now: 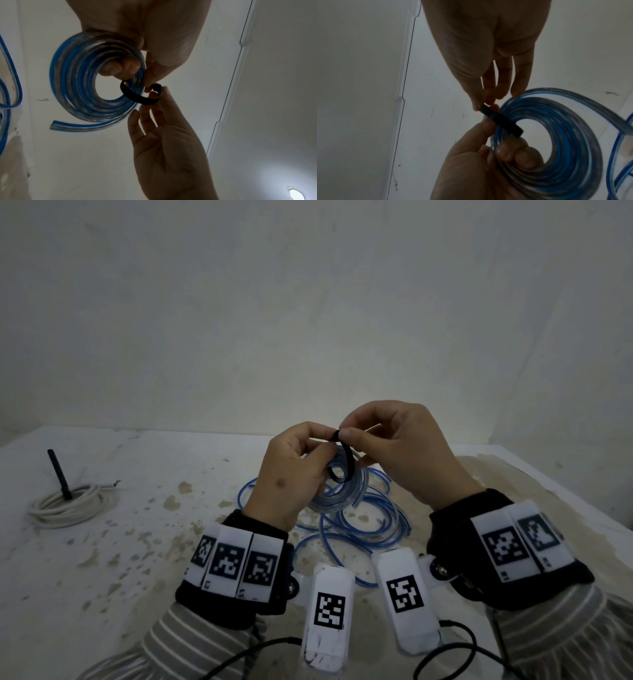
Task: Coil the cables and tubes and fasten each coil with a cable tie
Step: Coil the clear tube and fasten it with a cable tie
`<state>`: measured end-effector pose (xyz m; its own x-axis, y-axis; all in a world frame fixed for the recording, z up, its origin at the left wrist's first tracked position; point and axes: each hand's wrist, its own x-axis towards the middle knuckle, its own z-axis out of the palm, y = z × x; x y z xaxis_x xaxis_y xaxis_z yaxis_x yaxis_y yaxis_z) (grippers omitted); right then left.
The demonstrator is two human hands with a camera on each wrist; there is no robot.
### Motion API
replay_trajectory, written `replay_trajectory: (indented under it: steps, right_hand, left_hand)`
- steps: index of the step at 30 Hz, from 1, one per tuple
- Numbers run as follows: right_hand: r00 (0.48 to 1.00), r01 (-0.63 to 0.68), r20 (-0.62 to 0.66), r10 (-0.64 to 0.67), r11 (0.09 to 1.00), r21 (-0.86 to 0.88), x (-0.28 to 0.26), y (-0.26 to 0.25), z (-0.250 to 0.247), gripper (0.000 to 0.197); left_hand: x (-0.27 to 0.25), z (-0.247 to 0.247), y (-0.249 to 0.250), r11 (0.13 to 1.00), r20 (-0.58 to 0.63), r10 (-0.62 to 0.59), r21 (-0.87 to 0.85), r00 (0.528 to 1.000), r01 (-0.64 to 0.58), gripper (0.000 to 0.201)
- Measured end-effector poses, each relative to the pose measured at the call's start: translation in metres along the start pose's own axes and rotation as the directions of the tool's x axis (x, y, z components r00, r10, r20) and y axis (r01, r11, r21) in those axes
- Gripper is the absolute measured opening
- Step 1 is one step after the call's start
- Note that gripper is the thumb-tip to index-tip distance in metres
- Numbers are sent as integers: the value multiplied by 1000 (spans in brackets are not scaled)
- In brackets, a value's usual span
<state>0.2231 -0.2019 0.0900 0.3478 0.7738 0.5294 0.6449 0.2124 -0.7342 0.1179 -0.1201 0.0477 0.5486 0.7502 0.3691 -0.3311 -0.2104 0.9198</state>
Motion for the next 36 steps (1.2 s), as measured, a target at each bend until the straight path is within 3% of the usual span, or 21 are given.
replay_trajectory:
  steps: [8,15,20,28,36]
  right_hand:
    - [998,20,59,-13,992,-123,10,1,-2,19]
    - [998,34,49,-26,984,-178,6,4,0,11]
    - [999,33,34,-27,982,-188,5,5,-5,11]
    - [997,69,54,-57,966,-249,10,1,-3,16]
    - [1000,19,-16,-21,989,-147,20,-5,0,22]
  left_hand:
    - [0,1,1,1000,20,-10,-13,1000,10,15]
    - [-1,-1,-1,996,88,-64,-56,994,69,18]
    - [-1,-2,-6,1000,135,-2,-14,991,4,11]
    - [2,-1,-4,998,6,-67,13,998,67,29]
    - [5,-11,-14,987,-5,-152,60,988,152,11]
